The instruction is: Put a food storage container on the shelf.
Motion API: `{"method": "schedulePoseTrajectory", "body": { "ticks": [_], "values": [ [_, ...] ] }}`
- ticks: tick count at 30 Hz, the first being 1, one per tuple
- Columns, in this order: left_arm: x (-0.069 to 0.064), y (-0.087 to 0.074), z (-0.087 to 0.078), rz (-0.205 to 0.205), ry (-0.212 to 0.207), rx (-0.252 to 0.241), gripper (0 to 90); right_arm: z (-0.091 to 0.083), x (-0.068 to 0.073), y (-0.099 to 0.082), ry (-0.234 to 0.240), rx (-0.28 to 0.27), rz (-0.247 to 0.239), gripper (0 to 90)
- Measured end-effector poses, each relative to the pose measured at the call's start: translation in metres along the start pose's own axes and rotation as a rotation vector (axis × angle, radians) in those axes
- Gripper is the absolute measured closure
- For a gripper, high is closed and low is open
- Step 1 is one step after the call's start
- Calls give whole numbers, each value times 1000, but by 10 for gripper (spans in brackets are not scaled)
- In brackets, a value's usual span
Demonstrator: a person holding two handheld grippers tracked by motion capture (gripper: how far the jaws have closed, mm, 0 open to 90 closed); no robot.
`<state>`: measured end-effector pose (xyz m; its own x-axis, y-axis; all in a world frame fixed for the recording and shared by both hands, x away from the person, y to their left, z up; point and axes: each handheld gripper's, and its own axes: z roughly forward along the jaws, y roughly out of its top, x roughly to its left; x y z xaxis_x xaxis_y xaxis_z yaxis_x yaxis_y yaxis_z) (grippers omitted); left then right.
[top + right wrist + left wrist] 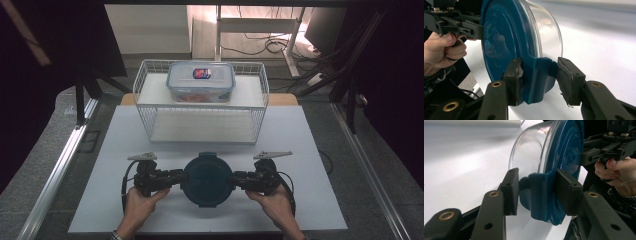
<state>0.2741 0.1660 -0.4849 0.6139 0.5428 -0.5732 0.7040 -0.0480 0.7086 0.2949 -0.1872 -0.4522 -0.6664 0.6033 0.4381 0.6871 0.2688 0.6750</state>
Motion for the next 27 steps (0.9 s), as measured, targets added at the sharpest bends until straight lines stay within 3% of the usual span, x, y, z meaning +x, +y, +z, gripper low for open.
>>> {"method": "schedulePoseTrajectory", "body": {
  "ticks": [9, 19, 27],
  "values": [
    [-6, 22, -5, 25, 12, -12, 562, -8, 1, 21, -4, -41, -32, 557],
    [-18, 61, -17, 70, 34, -44, 562, -23, 6, 56, -2, -108, -58, 557],
    [-20, 90, -24, 78, 29, -63, 561, -31, 9, 83, -12, -133, -71, 557]
  ]
}}
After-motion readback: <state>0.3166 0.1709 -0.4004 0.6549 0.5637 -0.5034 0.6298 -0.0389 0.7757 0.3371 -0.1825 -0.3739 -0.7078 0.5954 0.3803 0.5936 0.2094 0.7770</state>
